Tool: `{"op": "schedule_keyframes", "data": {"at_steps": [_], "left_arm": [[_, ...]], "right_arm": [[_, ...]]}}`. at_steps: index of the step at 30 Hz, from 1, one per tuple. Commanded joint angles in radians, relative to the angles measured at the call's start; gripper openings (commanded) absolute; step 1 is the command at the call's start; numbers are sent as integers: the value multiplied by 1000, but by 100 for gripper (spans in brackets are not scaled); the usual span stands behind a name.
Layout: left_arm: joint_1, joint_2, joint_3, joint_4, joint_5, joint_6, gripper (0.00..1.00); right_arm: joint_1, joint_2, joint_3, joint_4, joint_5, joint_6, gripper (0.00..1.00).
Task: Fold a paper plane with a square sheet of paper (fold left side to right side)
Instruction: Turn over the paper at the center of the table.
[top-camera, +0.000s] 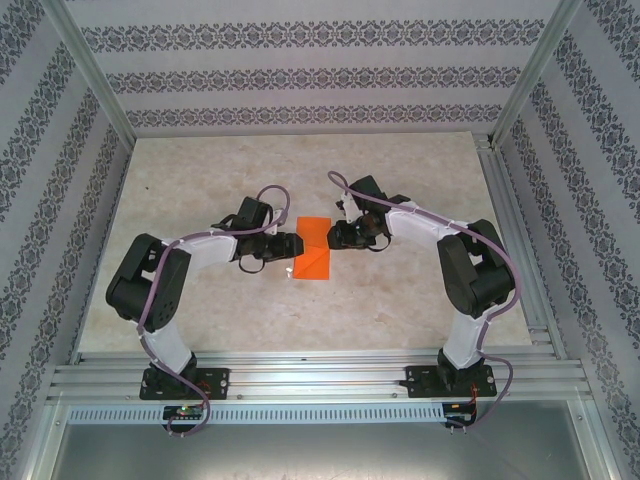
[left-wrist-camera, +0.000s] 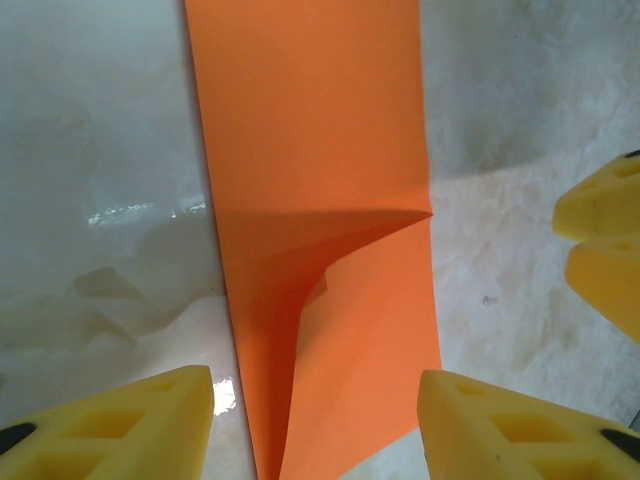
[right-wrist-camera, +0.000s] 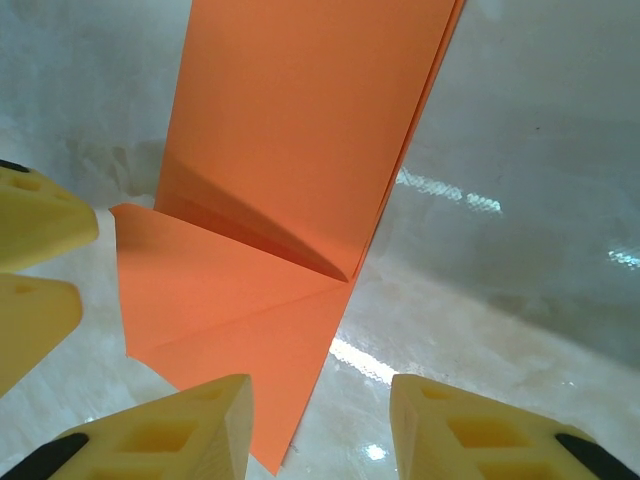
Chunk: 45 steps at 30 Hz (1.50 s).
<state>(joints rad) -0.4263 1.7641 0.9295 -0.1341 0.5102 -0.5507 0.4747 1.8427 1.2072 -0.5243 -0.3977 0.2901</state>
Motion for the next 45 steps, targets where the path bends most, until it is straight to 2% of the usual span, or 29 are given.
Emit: {"op": "schedule_keyframes", "data": {"at_steps": [1,11,16,23,31,41,45], "left_arm": [[7,38,35,50,46,21,49],[7,98,84,56,86,35,17],[7,70,84,58,98,29,3],[7,-25,72,48,98,-10,0],[9,-41,54,57,88,-25,0],[11,-38,43,64,79,-29,1],[14,-33,39,64,73,-30,1]], "right_arm": [[5,-22,-18,37,-22,13,40],[5,-20,-49,62,-35,24,38],[-24,-55,-104,156,-101,111,42],[-71,-119,-272,512,-253,390,49],[-68,-26,-337,834,-327,651,48],[-38,79,-311,930,-336,755,44],[-33,82,-313,953,-337,767,40]]}}
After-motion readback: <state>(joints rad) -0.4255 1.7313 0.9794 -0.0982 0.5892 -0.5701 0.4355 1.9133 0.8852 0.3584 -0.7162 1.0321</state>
